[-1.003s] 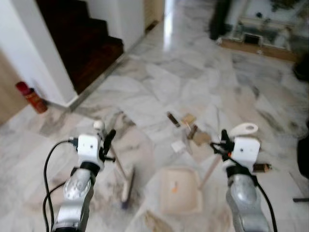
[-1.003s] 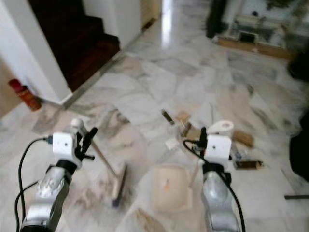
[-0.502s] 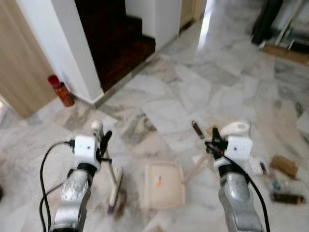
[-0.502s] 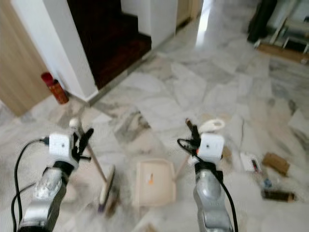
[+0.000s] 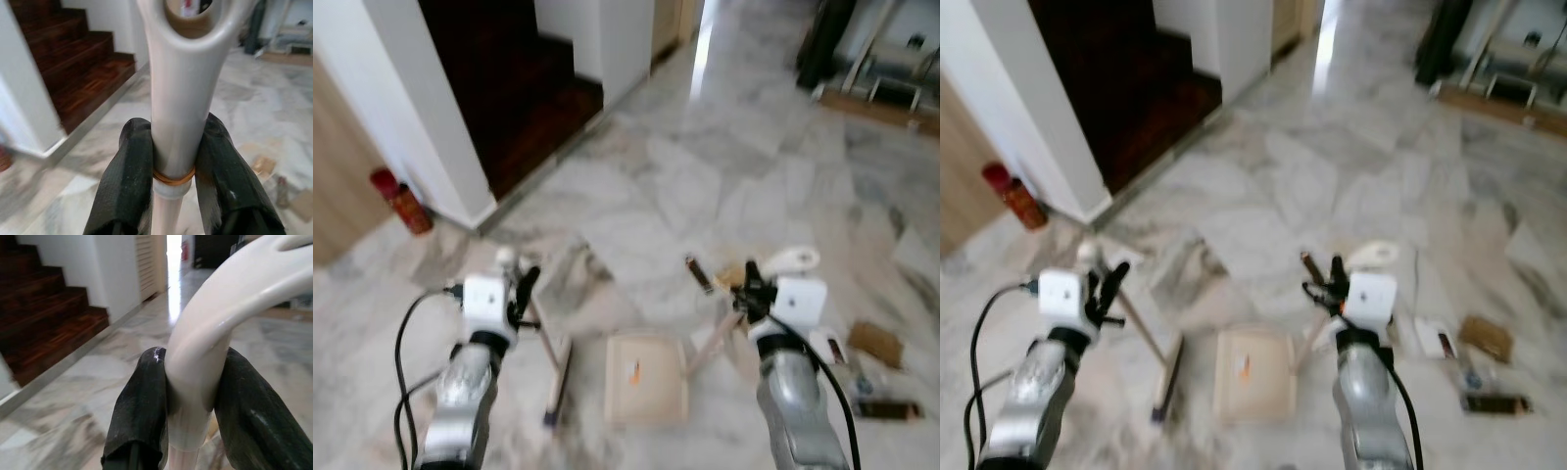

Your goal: Sweep floor

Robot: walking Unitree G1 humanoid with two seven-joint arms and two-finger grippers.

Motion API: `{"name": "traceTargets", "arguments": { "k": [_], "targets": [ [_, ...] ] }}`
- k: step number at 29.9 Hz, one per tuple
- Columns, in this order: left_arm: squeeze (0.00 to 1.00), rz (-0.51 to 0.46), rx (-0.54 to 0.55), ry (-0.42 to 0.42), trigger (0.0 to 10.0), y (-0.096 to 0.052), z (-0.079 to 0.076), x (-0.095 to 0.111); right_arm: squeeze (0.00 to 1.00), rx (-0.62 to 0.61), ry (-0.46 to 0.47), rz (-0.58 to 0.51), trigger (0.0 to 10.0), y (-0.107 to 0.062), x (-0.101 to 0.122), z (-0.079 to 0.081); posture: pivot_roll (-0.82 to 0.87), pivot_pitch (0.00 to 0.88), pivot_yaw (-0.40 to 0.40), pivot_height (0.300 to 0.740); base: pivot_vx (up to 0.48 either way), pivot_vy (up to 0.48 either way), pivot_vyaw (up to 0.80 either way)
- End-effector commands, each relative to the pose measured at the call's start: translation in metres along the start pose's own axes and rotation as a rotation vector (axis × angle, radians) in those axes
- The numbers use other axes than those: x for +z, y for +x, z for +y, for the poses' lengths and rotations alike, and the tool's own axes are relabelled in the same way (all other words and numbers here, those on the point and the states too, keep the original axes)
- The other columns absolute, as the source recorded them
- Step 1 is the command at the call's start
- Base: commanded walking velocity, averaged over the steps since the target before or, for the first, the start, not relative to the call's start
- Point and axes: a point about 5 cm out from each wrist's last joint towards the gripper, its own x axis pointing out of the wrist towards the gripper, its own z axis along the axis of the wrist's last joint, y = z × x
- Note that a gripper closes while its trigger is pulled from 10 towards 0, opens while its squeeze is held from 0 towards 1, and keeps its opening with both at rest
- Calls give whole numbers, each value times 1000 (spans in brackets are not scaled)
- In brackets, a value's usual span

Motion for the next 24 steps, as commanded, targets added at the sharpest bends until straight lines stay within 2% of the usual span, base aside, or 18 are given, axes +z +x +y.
{"name": "traceTargets", "arguments": {
  "k": [1, 18, 24],
  "targets": [
    [0, -49, -4, 13, 10000, 2, 2, 9, 0, -3, -2, -45, 10000, 3, 9, 0, -13, 101, -7, 740, 330, 0, -800],
    [0, -52, -11, 14, 10000, 3, 2, 10, 0, -3, -5, -45, 10000, 3, 9, 2, -12, 98, -4, 740, 331, 0, -783],
    [0, -51, -10, 16, 10000, 3, 3, 10, 0, -8, 0, -59, 10000, 3, 11, 0, -11, 104, -4, 740, 331, 0, 0]
  ]
}}
